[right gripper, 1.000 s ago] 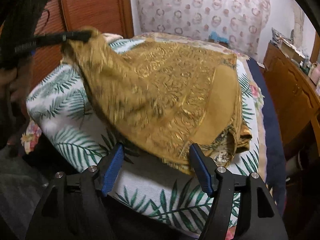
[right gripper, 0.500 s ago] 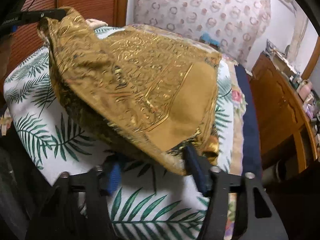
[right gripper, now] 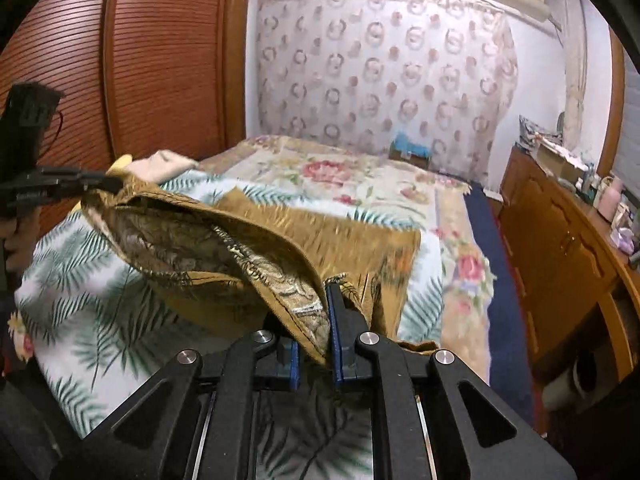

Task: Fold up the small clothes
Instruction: 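Grasp the shirt bundle edge with the left tool while the right tool grasps it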

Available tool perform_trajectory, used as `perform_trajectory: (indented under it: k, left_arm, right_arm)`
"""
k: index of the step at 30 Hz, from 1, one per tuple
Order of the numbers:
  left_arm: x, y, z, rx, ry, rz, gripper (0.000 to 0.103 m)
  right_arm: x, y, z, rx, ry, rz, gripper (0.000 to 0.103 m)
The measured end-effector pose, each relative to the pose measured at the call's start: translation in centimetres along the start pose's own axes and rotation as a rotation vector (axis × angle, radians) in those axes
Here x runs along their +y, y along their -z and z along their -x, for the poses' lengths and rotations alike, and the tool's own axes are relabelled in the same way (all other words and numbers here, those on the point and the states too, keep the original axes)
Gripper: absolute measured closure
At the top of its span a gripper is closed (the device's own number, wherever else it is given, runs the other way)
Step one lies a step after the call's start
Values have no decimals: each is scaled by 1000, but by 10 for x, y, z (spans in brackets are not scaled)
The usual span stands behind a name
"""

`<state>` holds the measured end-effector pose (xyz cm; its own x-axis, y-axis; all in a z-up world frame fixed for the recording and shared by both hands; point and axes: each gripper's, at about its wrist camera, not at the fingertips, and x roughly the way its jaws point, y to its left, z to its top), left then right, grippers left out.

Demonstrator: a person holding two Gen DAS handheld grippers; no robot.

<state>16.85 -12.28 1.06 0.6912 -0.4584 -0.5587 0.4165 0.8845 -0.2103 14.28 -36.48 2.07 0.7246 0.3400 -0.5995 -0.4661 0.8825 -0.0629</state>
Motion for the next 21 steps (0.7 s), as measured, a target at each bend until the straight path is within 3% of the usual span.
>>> perform_trajectory:
  k: [7, 21]
  left_arm:
    - [18, -21, -30, 20, -15, 8, 101]
    - [34, -41, -58, 50, -7, 2, 98]
  right_arm:
    - [-20, -27, -34, 10, -6, -11, 94]
    - [-44, -44, -78, 63, -8, -53, 94]
